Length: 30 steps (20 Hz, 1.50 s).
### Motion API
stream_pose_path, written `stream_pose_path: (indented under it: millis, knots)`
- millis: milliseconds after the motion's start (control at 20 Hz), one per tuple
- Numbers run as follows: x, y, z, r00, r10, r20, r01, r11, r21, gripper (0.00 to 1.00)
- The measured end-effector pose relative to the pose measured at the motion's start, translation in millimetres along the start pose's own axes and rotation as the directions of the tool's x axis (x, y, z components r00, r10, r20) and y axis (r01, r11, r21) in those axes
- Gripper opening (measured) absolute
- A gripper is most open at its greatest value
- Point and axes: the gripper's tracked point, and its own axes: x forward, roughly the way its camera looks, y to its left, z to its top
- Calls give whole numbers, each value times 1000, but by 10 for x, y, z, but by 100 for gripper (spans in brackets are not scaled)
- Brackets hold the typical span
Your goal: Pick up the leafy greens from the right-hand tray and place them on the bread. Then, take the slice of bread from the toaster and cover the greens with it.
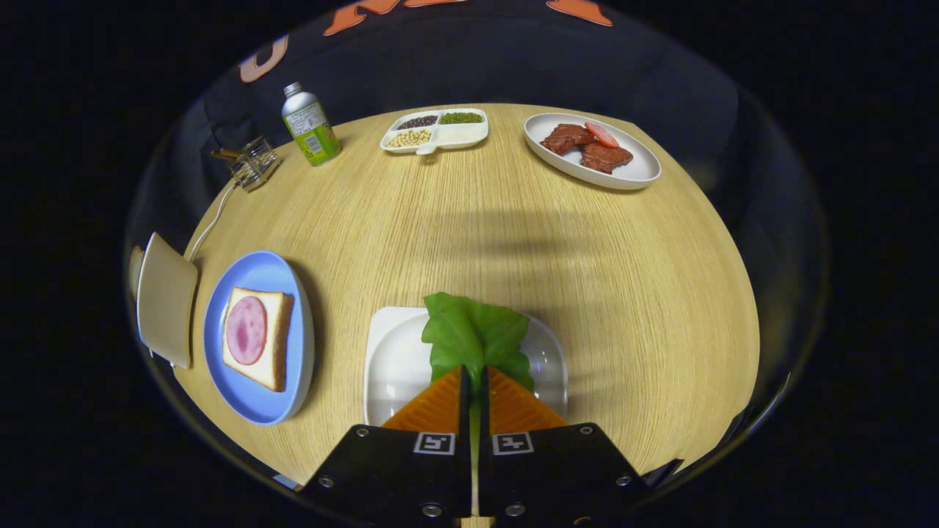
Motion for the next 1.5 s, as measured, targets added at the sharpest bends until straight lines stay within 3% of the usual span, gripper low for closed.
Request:
stream_pose_path:
  millis: [400,800,1500]
  knots:
    - [-354,215,199,994,85,72,-87,996,32,4]
    - [-686,678,377,981,146,128,-139,988,-61,4]
    - [-685,1397,549,966,218,137,-202,971,-124,4]
